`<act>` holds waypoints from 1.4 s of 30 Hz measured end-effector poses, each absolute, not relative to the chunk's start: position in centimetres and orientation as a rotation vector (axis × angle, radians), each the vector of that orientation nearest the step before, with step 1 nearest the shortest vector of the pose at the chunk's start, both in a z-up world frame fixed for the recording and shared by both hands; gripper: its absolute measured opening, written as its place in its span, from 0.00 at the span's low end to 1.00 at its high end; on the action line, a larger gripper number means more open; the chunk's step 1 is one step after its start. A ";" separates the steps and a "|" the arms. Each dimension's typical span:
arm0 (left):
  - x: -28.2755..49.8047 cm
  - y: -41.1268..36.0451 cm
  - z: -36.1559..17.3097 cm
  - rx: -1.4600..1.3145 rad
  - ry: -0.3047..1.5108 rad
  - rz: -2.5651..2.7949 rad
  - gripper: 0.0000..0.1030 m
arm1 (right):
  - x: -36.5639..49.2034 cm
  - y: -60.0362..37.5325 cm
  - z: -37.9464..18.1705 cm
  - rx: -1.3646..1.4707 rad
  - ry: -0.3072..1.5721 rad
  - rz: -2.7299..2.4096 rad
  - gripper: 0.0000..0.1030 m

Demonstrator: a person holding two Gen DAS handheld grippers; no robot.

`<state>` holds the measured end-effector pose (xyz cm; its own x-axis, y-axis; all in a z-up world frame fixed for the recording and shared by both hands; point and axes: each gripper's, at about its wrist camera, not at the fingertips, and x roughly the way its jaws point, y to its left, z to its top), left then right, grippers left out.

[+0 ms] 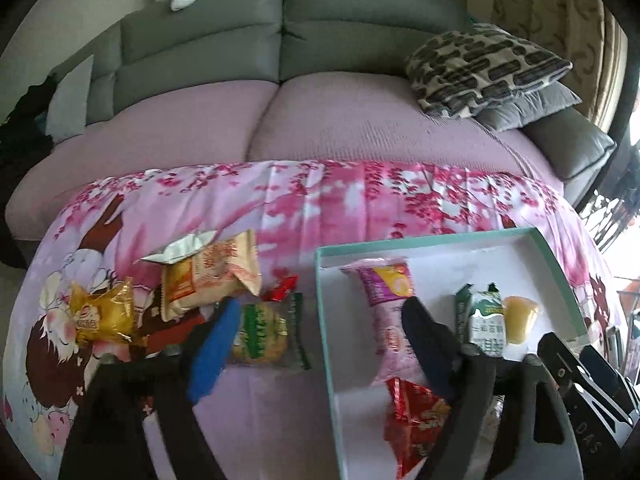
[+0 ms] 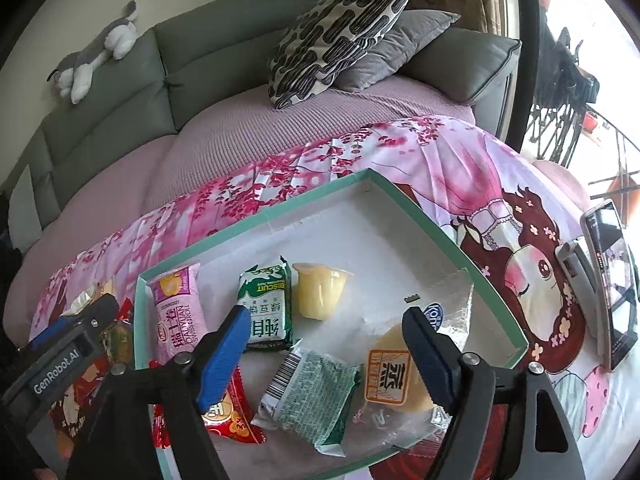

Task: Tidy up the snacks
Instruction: 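Move both open tools back from the tray to the snack pile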

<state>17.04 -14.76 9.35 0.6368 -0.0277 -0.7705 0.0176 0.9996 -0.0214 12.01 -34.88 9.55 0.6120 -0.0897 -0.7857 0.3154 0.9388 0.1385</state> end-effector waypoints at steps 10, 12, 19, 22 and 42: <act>16.6 -12.5 9.6 -0.036 0.849 0.048 0.90 | 12.1 -34.6 9.6 0.250 0.876 -0.242 1.00; 16.4 -12.2 9.9 -0.048 0.831 0.050 0.95 | 12.0 -34.6 9.6 0.249 0.873 -0.240 1.00; 15.9 -11.3 10.4 -0.048 0.796 0.080 0.98 | 11.9 -34.5 10.0 0.252 0.850 -0.251 1.00; 15.9 -10.8 10.4 -0.056 0.800 0.092 0.98 | 11.7 -34.3 10.5 0.254 0.818 -0.238 1.00; 14.3 -2.7 11.1 -0.092 0.783 0.249 0.98 | 12.8 -26.0 11.8 0.250 0.781 -0.059 1.00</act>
<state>14.26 -2.69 11.10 0.6814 0.1875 -0.7075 -0.2553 0.9668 0.0102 12.82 -25.98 11.85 0.7101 0.0396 -0.7030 0.1453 0.9687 0.2013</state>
